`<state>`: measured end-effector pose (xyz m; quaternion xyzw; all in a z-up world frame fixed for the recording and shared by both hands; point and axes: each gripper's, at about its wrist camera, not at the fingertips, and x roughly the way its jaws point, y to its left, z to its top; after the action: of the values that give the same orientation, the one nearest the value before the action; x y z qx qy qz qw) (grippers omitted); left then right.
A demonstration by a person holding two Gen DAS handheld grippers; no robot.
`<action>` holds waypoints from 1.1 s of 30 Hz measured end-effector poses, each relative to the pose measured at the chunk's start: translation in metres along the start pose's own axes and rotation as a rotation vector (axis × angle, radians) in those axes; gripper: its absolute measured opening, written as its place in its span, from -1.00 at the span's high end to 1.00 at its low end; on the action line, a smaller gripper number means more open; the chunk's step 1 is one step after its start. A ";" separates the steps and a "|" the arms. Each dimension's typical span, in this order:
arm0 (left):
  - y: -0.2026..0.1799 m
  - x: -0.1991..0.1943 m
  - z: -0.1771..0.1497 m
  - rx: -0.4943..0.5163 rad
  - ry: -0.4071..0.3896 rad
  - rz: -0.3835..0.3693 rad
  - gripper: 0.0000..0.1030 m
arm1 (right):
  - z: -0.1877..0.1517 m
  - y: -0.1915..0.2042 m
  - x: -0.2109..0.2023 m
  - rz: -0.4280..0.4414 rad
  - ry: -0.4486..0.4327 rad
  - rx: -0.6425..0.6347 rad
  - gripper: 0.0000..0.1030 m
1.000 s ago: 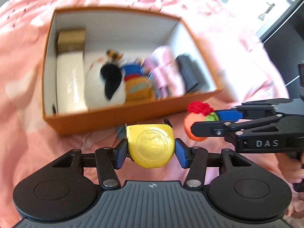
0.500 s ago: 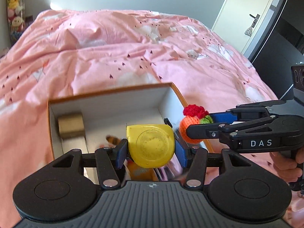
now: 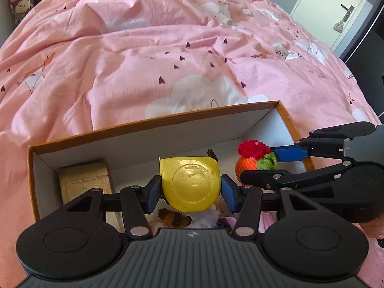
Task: Organize objects
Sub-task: 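Lower both items into the box and open both tools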
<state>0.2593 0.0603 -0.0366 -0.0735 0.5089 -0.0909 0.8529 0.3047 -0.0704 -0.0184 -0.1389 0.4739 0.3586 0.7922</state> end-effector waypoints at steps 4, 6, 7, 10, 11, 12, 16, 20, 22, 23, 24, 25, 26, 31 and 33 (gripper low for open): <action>0.012 0.018 -0.003 -0.064 0.052 -0.005 -0.17 | 0.002 0.000 0.022 -0.017 0.060 -0.040 0.15; 0.016 0.024 -0.004 -0.078 0.062 0.000 -0.17 | 0.001 0.001 0.029 -0.035 0.074 -0.063 0.15; 0.017 0.026 -0.005 -0.084 0.065 0.003 -0.17 | 0.001 0.002 0.031 -0.043 0.080 -0.073 0.15; 0.019 0.032 -0.006 -0.099 0.080 0.001 -0.17 | 0.000 0.004 0.035 -0.047 0.099 -0.089 0.14; 0.020 0.033 -0.006 -0.104 0.085 0.001 -0.17 | 0.000 0.005 0.037 -0.053 0.103 -0.096 0.14; 0.020 0.035 -0.006 -0.109 0.089 0.002 -0.18 | 0.000 0.006 0.038 -0.061 0.108 -0.106 0.13; 0.018 0.038 -0.008 -0.108 0.092 0.028 -0.17 | -0.001 0.009 0.039 -0.078 0.116 -0.123 0.11; 0.016 0.035 -0.007 -0.099 0.079 0.028 -0.22 | -0.002 0.009 0.039 -0.082 0.113 -0.126 0.10; 0.013 0.030 -0.006 -0.090 0.062 0.034 -0.24 | -0.002 0.008 0.038 -0.082 0.110 -0.120 0.09; 0.011 0.027 -0.005 -0.081 0.049 0.040 -0.25 | -0.003 0.008 0.036 -0.081 0.105 -0.117 0.07; 0.009 0.023 -0.005 -0.073 0.035 0.046 -0.25 | -0.003 0.008 0.034 -0.076 0.101 -0.116 0.02; 0.007 0.018 -0.005 -0.067 0.017 0.054 -0.25 | -0.003 0.008 0.032 -0.071 0.096 -0.116 0.00; 0.005 0.013 -0.005 -0.062 0.002 0.059 -0.25 | -0.004 0.009 0.029 -0.068 0.089 -0.119 -0.01; -0.010 -0.022 -0.009 -0.055 -0.086 0.133 -0.25 | -0.007 0.016 0.001 -0.091 0.028 -0.130 -0.02; -0.018 -0.038 -0.011 -0.053 -0.114 0.180 -0.25 | -0.011 0.019 -0.016 -0.088 -0.012 -0.120 -0.03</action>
<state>0.2306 0.0511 -0.0059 -0.0550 0.4663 0.0037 0.8829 0.2798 -0.0701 -0.0079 -0.2048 0.4404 0.3519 0.8002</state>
